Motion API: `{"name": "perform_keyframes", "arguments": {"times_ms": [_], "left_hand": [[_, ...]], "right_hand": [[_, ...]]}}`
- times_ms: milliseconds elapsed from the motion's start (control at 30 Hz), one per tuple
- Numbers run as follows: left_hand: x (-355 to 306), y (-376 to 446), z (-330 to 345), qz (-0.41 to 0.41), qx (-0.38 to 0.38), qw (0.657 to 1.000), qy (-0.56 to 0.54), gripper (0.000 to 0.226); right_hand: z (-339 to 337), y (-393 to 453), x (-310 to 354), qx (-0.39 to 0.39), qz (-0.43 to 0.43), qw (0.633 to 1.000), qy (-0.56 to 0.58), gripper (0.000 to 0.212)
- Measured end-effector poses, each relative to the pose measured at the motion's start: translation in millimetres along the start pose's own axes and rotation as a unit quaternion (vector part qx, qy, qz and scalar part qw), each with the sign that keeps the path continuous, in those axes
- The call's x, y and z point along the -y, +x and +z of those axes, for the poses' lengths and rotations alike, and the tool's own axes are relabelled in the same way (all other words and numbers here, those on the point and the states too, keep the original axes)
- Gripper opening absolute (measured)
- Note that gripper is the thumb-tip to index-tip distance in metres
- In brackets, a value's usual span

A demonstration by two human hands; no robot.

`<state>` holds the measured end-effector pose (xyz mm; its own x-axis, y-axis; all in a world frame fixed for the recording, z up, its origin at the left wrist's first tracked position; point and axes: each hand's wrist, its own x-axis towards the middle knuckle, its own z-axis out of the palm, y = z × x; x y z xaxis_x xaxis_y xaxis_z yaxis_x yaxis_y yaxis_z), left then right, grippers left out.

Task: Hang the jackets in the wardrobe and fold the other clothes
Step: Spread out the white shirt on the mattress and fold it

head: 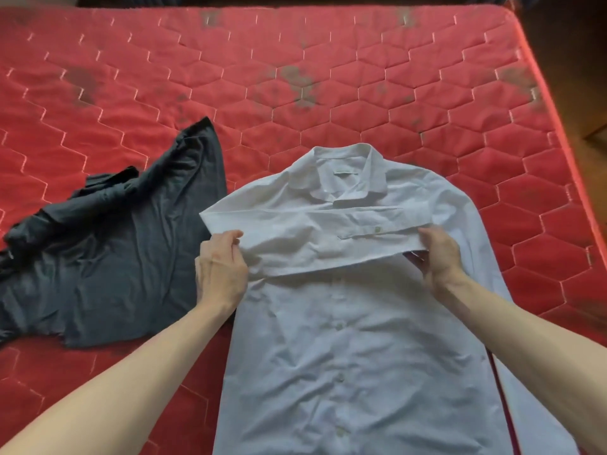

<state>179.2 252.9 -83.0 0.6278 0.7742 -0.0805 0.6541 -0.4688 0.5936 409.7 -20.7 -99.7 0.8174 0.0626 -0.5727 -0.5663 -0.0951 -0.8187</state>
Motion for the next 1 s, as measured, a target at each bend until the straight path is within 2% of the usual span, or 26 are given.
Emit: {"name": "perform_keyframes", "arguments": {"times_ms": [67,133,233,333,433,500,567,733,867,1000], "left_hand": [[2.7,7.6,4.8,0.011,0.025,0.999,0.045,0.04],[3.1,21.2,7.2,-0.002,0.055,0.994,0.094,0.058],[5.5,52.1,7.3,0.002,0.077,0.98,0.181,0.072],[12.6,86.2,2.9,0.044,0.142,0.945,0.291,0.065],[20.5,107.5,-2.8,0.094,0.198,0.895,0.389,0.052],[22.2,118.7,-6.7,0.131,0.218,0.87,0.423,0.033],[20.7,127.6,-10.7,0.173,0.214,0.877,0.394,0.009],[-5.5,154.3,-4.5,0.262,0.129,0.922,0.253,0.017],[-21.9,176.2,8.5,0.216,0.071,0.928,0.295,0.022],[-19.9,166.5,28.3,0.194,0.061,0.915,0.347,0.019]], "right_hand": [[-13.3,12.9,-11.1,-0.001,0.006,0.996,-0.09,0.023],[-18.2,20.5,-20.2,0.016,0.002,0.981,-0.192,0.024],[-17.3,30.4,-20.1,0.024,-0.038,0.97,-0.238,0.029],[-13.1,40.9,-14.7,0.012,-0.106,0.944,-0.313,0.02],[-15.8,43.9,-12.5,-0.088,-0.167,0.922,-0.339,0.029],[-23.7,46.8,-13.2,-0.156,-0.158,0.918,-0.328,0.026],[-32.1,48.4,-15.8,-0.181,-0.13,0.91,-0.349,0.03],[-38.2,56.8,-19.3,-0.223,-0.104,0.893,-0.377,0.035],[-44.9,65.6,-19.1,-0.257,-0.111,0.863,-0.421,0.039],[-54.1,73.7,-15.3,-0.253,-0.127,0.856,-0.433,0.036]]}}
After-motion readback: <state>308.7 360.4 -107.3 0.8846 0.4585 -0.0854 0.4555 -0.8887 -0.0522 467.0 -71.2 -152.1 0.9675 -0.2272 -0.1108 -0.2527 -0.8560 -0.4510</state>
